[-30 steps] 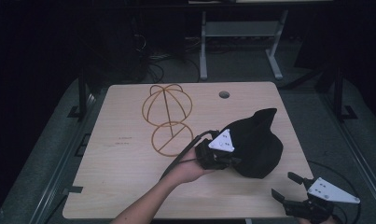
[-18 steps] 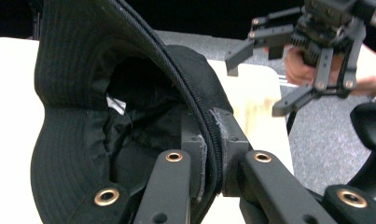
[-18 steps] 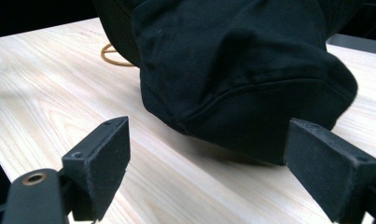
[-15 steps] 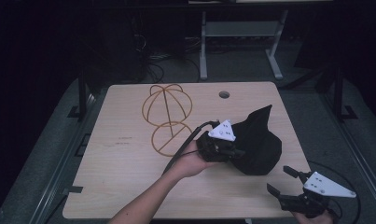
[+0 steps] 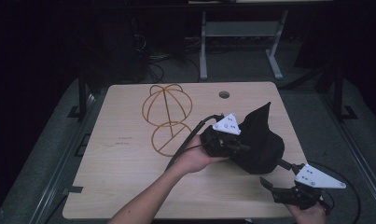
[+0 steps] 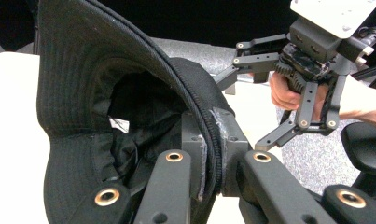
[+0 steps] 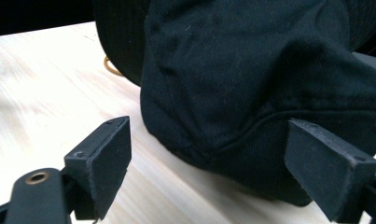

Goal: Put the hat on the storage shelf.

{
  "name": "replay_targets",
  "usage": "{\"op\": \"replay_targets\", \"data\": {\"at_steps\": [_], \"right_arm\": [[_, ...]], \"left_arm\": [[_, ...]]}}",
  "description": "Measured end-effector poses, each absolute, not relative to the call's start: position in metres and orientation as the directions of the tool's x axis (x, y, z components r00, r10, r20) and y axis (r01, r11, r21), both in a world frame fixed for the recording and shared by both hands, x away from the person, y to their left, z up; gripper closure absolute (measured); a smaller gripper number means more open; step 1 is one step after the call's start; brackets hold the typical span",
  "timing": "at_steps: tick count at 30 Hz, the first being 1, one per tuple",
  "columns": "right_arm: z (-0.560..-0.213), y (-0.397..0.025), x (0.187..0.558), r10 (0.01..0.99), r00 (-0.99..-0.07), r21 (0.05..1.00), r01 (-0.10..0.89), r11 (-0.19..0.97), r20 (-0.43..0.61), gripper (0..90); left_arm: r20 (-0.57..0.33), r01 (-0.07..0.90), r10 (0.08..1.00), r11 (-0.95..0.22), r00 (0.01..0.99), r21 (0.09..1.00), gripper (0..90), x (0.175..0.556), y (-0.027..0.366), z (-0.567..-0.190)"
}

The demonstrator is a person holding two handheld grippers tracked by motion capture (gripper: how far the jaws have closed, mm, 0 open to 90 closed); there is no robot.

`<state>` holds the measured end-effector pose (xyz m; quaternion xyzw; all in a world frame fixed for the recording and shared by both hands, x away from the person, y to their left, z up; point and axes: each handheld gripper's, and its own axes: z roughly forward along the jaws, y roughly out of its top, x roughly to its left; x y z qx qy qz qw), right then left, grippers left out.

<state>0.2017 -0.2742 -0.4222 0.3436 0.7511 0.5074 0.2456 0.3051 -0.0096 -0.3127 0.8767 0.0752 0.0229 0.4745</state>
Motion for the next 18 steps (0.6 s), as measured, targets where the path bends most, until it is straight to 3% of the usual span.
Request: {"op": "replay_targets", "data": {"at_steps": [6, 12, 18], "right_arm": [[-0.420, -0.270, 0.208, 0.776, -0.630, 0.932, 0.266, 0.247, -0.026, 17.3], [-0.424, -0.267, 0.213, 0.784, -0.618, 0.930, 0.252, 0.267, -0.058, 30.0], [-0.428, -0.267, 0.217, 0.769, -0.633, 0.930, 0.221, 0.293, -0.092, 71.2]], "left_arm": [[-0.032, 0.110, 0.152, -0.535, 0.988, 0.838, 84.3, 0.306, -0.011, -0.310], [-0.020, 0.090, 0.131, -0.548, 0.991, 0.832, 84.4, 0.303, -0.016, -0.307], [0.005, 0.057, 0.107, -0.564, 0.994, 0.824, 84.6, 0.298, -0.022, -0.306]]}}
